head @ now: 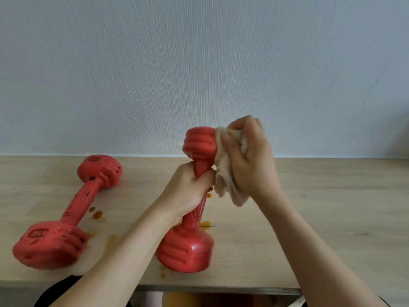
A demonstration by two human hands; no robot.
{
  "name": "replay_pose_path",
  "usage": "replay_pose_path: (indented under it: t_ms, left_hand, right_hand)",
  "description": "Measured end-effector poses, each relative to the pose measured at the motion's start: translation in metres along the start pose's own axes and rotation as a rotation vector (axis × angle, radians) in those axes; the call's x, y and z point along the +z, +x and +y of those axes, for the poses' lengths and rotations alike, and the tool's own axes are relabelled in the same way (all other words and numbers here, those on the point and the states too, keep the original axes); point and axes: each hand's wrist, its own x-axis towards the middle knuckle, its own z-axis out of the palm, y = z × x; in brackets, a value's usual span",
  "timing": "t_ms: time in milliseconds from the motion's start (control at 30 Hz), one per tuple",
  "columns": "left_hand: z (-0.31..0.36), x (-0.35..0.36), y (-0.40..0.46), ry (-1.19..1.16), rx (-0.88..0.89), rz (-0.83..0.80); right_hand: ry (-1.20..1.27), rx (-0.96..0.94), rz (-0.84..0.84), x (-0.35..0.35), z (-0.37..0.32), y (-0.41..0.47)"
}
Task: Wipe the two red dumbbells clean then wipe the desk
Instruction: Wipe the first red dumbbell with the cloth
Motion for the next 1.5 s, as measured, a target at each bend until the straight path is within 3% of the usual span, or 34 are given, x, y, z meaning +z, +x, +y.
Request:
replay_pose_path:
  t_ms: [167,300,400,533,800,1067,1367,1500]
  left_hand:
    - [0.002,0.002,-0.001,0.001,0.02,-0.073]
    - [0.001,-0.001,-0.002,-0.058,-0.022,-0.046]
    - [0.0,-0.004,-0.001,-0.116,-0.076,0.01]
    - [0.002,-0.005,0.002,-0.112,-0.104,0.062]
    - [0.003,-0.002,-0.001,-0.152,-0.054,-0.002]
    - [0.003,-0.006,0.003,-0.118,-0.083,0.04]
    - [0.002,-0.005,0.001,-0.201,-0.112,-0.048]
    - [0.001,-0.008,0.003,0.016,-0.095,-0.006]
  right_hand:
    - [0.389,0.464,-0.019,-0.013,0.015,0.002]
    - [0.511,0.575,-0.045,-0.01,0.016,-0.005]
    - [0.375,0.495,-0.041,-0.001,0.01,-0.016]
    - [0.046,0.112,-0.026,0.005,-0.002,-0.021]
    - [0.015,0.278,-0.053,0.003,0.028,-0.016]
    - [-0.084,-0.042,0.067,0.0,-0.003,-0.019]
    - [0.186,0.299,-0.019,-0.002,0.024,-0.013]
    - [0.333,0.358,0.026,-0.009,0.018,-0.012]
